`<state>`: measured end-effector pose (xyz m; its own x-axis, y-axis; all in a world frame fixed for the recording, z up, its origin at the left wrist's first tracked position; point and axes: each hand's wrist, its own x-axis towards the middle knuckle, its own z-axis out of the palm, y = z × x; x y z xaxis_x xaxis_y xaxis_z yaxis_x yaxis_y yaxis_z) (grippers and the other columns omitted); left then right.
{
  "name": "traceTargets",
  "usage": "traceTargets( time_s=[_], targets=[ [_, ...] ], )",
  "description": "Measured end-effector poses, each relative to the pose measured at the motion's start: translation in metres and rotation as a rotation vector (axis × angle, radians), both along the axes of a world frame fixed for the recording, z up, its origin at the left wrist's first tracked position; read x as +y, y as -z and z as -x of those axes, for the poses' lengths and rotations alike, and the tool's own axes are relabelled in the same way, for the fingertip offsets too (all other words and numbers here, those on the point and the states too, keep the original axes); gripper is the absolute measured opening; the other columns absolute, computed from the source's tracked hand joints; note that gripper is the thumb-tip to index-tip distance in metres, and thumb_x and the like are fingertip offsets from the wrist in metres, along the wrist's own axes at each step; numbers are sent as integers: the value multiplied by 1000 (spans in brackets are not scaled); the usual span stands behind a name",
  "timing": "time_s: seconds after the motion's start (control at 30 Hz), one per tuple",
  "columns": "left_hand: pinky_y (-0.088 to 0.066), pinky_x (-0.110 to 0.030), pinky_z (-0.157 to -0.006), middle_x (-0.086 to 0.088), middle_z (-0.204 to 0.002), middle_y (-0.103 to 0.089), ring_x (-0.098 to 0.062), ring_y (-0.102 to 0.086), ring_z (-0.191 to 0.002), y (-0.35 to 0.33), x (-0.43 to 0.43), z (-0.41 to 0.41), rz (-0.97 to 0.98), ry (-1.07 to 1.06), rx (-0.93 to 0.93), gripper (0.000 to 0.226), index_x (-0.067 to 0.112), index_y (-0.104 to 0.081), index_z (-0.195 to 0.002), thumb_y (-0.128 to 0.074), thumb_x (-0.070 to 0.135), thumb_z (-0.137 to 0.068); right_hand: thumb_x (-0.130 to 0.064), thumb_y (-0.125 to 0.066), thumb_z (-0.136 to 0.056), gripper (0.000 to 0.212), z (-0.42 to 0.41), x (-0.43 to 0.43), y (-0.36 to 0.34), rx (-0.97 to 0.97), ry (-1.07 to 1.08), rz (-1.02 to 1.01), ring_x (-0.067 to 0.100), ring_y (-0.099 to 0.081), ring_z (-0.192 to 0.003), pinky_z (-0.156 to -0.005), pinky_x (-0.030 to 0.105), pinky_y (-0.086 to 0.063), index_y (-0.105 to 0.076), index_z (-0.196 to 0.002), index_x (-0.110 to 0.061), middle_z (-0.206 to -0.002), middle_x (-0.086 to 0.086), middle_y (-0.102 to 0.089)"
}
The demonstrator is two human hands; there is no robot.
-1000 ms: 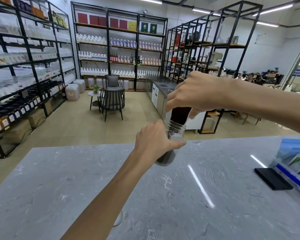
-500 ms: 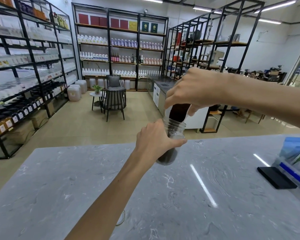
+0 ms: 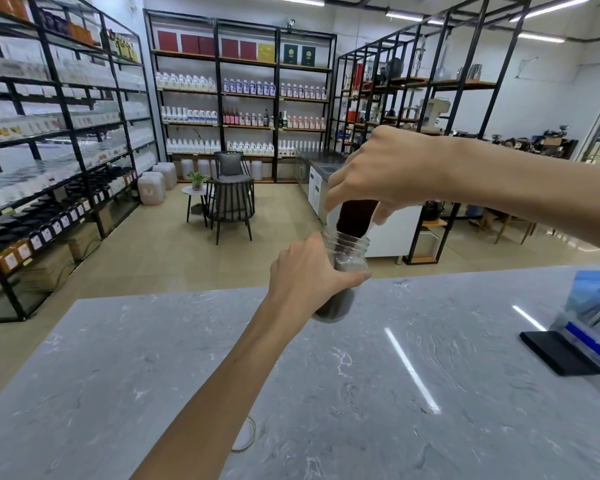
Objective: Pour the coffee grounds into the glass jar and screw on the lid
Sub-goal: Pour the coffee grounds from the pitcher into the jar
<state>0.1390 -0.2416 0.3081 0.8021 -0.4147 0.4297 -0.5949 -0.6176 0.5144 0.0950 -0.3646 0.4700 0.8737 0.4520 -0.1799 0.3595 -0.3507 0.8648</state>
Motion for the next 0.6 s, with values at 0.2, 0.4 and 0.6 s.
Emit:
traceTargets(
  time_s=[0.2, 0.4, 0.6],
  targets=[
    [-43, -33, -68, 6, -96, -65, -20, -60, -90, 1, 3, 0, -13, -4, -7, 74, 24, -57, -109, -67, 81, -62, -56, -77, -73, 80, 1, 0, -3, 0, 5, 4, 21, -64, -114, -64, 29, -35, -36, -141, -43, -135, -17, -56],
    [-43, -34, -69, 4, -95, -64, -21, -60, -89, -1, 4, 1, -19, -10, -22, 72, 22, -57, -106, -68, 79, -64, -55, -76, -75, 79, 1, 2, 1, -2, -14, 53, 21, -62, -118, -65, 30, -33, -35, -142, -43, -136, -16, -55],
    [-40, -33, -67, 5, -91, -63, -20, -57, -85, -3, 4, 3, -6, -18, -29, 72, 20, -57, -104, -68, 79, -64, -56, -76, -76, 80, 4, 3, -1, -27, 0, 29, 21, -61, -121, -65, 29, -33, -34, -143, -43, -140, -16, -53]
  ],
)
